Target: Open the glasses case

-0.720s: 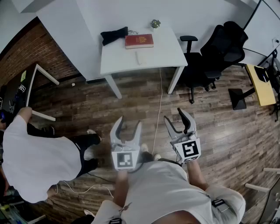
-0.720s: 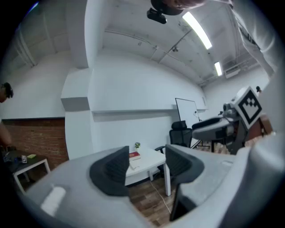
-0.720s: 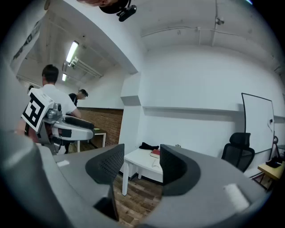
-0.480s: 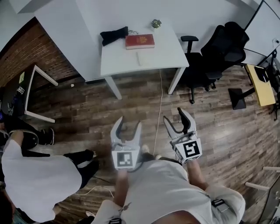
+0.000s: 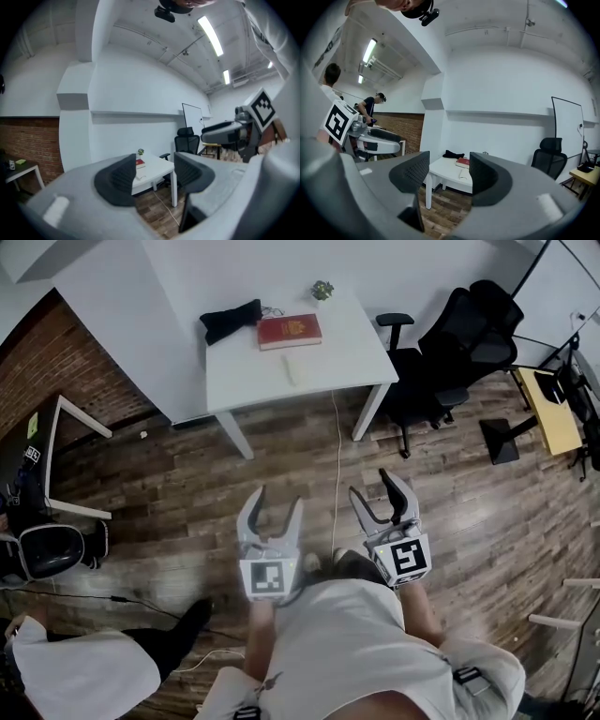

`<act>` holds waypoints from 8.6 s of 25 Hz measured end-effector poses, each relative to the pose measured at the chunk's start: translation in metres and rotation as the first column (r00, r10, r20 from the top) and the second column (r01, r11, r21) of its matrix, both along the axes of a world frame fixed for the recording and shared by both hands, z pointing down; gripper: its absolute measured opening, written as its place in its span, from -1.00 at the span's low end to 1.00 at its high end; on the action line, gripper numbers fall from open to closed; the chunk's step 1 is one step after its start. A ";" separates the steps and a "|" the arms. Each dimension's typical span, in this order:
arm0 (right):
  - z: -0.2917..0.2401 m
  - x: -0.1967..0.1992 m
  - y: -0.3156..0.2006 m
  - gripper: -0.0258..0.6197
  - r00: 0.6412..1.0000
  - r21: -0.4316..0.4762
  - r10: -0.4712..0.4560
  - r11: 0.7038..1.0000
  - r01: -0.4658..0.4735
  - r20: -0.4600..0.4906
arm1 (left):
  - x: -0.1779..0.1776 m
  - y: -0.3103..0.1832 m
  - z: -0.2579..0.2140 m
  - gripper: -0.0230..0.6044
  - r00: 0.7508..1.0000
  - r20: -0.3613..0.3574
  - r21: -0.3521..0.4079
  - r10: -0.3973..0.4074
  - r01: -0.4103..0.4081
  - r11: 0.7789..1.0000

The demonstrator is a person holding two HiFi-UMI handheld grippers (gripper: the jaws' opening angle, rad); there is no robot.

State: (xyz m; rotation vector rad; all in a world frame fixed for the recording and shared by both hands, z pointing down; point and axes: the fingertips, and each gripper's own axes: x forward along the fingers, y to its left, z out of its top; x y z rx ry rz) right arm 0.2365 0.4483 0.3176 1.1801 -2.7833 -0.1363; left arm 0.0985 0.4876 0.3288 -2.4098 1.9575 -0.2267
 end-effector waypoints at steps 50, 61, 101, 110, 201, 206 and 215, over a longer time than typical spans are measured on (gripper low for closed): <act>0.016 -0.062 -0.252 -0.13 0.988 -0.085 -0.152 0.984 0.155 0.034 | -0.044 -0.240 0.000 -0.18 0.989 0.064 -0.027 -0.135 0.136 0.990; 0.022 -0.087 -0.295 -0.13 0.976 -0.105 -0.214 0.970 0.218 0.045 | -0.068 -0.271 0.001 -0.19 0.976 0.076 -0.044 -0.206 0.209 0.977; 0.027 -0.170 -0.420 -0.13 0.999 -0.135 -0.024 0.991 0.020 -0.024 | -0.166 -0.415 0.006 -0.24 0.999 0.030 -0.039 -0.029 0.031 0.999; 0.028 -0.192 -0.448 -0.13 0.998 -0.120 0.036 0.992 -0.041 -0.044 | -0.188 -0.454 0.007 -0.25 0.998 0.024 -0.031 0.053 -0.053 0.998; 0.258 -0.230 -0.528 -0.13 0.946 -0.560 -0.085 0.821 -0.112 -0.314 | -0.179 -0.591 0.255 -0.19 0.961 -0.019 -0.481 0.278 -0.252 0.840; 0.269 -0.229 -0.526 -0.13 0.942 -0.578 -0.096 0.808 -0.114 -0.320 | -0.178 -0.591 0.272 -0.18 0.960 -0.017 -0.510 0.279 -0.248 0.823; 0.287 -0.231 -0.525 -0.13 0.932 -0.610 -0.124 0.784 -0.119 -0.341 | -0.172 -0.592 0.294 -0.18 0.957 -0.007 -0.553 0.289 -0.244 0.796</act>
